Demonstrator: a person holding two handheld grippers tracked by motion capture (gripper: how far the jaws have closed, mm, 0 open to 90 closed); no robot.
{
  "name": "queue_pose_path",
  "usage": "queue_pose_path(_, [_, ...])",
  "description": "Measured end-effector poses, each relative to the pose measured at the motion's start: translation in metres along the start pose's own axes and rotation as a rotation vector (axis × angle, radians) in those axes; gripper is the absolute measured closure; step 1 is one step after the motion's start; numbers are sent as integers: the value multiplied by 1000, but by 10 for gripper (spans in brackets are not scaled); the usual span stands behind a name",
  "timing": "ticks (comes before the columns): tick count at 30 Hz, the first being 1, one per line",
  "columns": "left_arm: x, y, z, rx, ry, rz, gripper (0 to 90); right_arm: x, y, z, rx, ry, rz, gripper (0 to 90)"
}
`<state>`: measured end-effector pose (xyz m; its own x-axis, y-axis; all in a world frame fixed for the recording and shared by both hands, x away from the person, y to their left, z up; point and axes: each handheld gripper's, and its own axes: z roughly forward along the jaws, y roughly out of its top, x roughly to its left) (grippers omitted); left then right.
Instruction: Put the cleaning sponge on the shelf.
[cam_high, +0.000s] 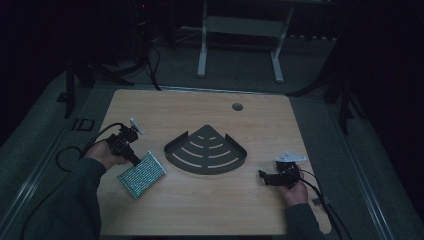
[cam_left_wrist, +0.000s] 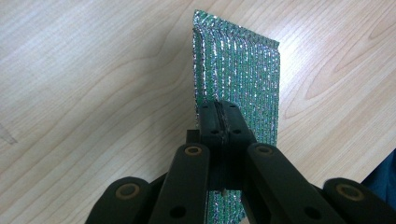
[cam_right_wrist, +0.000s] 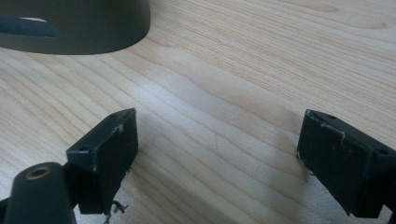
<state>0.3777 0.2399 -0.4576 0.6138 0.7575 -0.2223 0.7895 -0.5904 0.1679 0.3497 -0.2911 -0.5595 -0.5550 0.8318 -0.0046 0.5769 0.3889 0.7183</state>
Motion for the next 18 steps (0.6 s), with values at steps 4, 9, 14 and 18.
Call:
queue_pose_path(4, [-1,2,-6,-12,6,-3,900,0,0,0,0,0,0,120])
queue_pose_path(9, [-1,4,-12,-17,16,2,900,0,0,0,0,0,0,120])
queue_pose_path(14, [-3,10,-17,-20,31,2,900,0,0,0,0,0,1,120])
queue_pose_path(18, [-5,14,-22,-25,45,15,900,0,0,0,0,0,1,120])
